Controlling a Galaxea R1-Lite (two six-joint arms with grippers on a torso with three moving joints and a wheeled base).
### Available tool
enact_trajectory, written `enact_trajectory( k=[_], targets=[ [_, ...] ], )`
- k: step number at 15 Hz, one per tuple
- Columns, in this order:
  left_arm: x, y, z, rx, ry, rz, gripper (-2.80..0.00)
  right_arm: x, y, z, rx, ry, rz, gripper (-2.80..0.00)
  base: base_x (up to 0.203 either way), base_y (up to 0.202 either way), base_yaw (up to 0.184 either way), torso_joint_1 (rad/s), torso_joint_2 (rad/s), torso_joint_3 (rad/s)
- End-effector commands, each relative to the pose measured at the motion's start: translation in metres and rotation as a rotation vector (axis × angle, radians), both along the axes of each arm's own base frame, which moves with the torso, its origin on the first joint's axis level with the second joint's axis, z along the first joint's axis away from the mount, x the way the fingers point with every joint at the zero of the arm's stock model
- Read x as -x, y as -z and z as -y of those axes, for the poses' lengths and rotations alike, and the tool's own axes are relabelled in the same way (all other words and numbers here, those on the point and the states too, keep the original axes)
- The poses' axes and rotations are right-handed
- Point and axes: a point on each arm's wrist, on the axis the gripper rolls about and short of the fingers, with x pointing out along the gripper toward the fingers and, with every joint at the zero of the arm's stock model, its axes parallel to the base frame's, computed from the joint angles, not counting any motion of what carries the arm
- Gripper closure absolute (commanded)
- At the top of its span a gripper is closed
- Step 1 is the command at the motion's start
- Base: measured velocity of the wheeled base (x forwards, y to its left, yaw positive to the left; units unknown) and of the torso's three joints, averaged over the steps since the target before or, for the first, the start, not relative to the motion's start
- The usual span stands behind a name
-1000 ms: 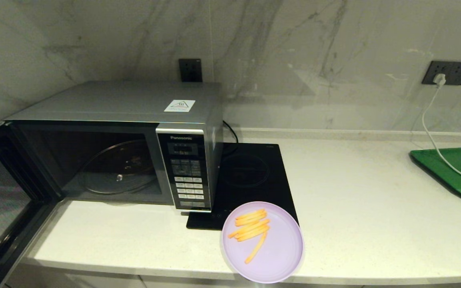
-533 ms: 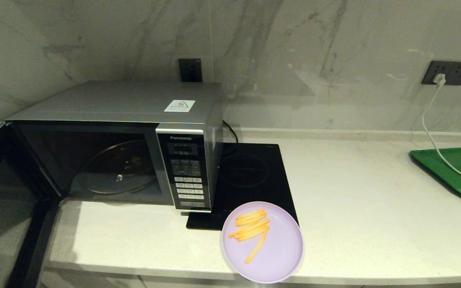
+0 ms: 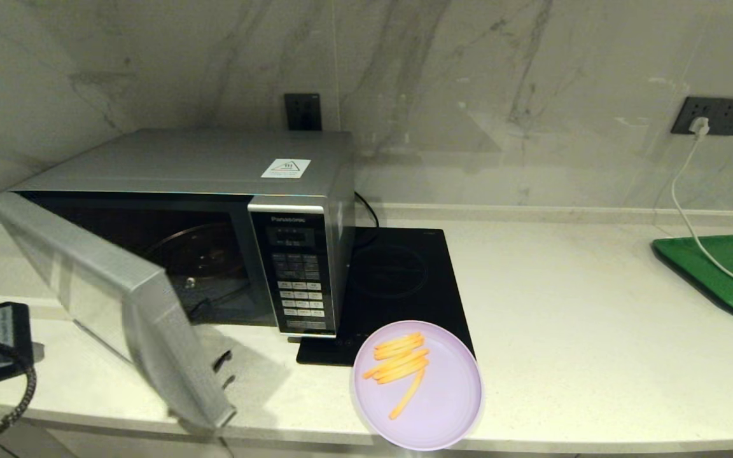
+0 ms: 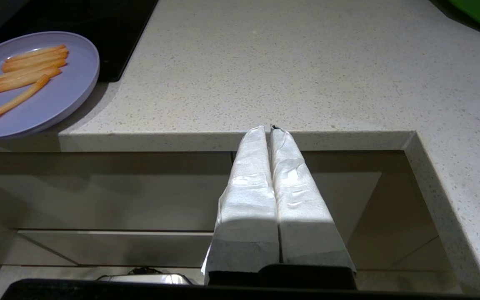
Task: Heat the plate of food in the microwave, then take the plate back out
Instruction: Close the microwave oven
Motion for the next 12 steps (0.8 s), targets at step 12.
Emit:
enact_trajectory(
  k=[12],
  targets=[
    [-0.069,0.018,0.072,0.021,0.312,0.194,0.00,0.000,0.000,0.000,0.000,0.000,-0.002,0.00,0.000,0.000,0.000,0.000,0.00,0.000]
  ],
)
